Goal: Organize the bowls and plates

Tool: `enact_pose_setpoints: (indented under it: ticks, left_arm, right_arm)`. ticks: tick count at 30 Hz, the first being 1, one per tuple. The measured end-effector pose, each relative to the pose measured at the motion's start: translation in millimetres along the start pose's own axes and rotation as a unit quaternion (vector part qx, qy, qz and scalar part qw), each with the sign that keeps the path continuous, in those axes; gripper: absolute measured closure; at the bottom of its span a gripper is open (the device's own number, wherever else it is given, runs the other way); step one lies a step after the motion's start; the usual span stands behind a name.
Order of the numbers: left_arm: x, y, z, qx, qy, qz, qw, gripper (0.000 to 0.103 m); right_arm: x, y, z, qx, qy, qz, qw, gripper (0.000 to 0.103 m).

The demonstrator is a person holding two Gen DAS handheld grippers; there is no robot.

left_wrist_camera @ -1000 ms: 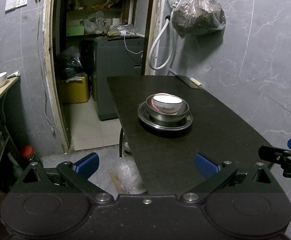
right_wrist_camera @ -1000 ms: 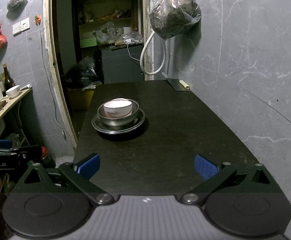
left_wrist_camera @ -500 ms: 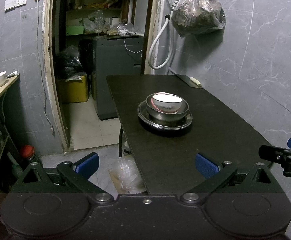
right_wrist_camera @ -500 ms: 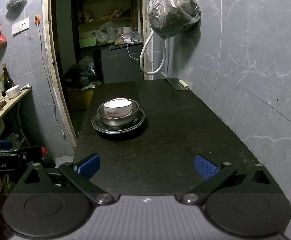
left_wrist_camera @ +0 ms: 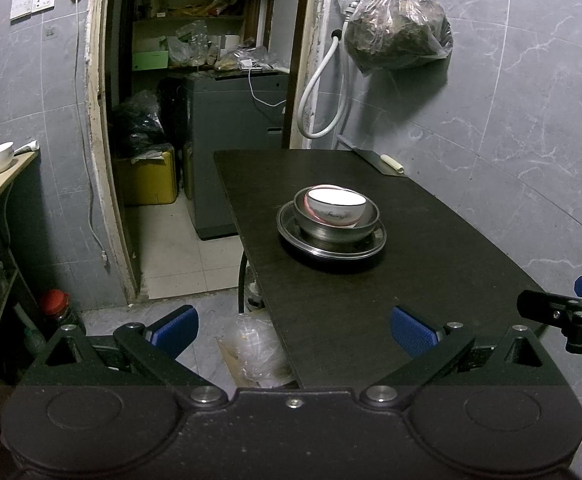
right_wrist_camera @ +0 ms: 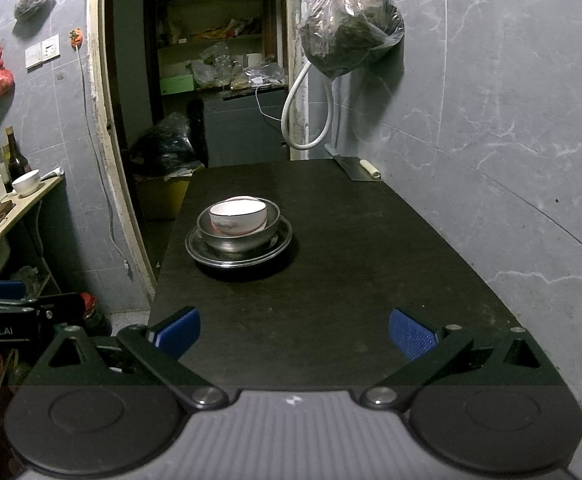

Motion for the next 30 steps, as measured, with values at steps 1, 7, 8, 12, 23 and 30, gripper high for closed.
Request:
enact_pose_setpoints:
  ticks: [1, 7, 8, 12, 23, 30]
  left_arm:
    - [0.0, 0.0, 0.0, 0.000, 0.000, 0.000, 1.0000, 0.001]
    - [0.0, 0.1, 0.0, 0.000, 0.000, 0.000, 1.0000, 0.001]
    - [-0.2, 0.1, 0.2, 0.000, 0.000, 0.000, 1.0000, 0.001]
    - [-0.3, 0.1, 0.1, 0.000, 0.000, 0.000, 1.0000, 0.001]
    - [-0.8, 0.2, -0.2, 0.000, 0.000, -0.001, 1.0000, 0.001]
    - [-0.3, -0.4, -0.7, 0.002, -0.003, 0.001, 1.0000, 0.001]
  right_arm:
    - [0.0, 0.0, 0.0, 0.000, 0.000, 0.000, 1.000, 0.000]
    - [-0.1, 1.0, -0.6, 0.001, 0.000, -0.001, 1.000, 0.000]
    - [-0.1, 1.0, -0.6, 0.000, 0.001, -0.001, 1.000, 0.000]
    - [-0.1, 1.1, -0.6, 0.001, 0.000, -0.001, 1.000, 0.000]
    - [-0.2, 1.2, -0.9, 0.001, 0.000, -0.001, 1.000, 0.000]
    - [-0.1, 1.7, -1.5, 0.001, 0.000, -0.002, 1.000, 0.000]
Point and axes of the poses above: each gripper's, at about its wrist camera, not at the fingertips, and y roughly the way its jaws point, z to its right, x to its underside, the point moved 5 cm from there along y, roughly the way its jaws point, and after that the axes turned 2 degrees about z, right-handed, at the moved point
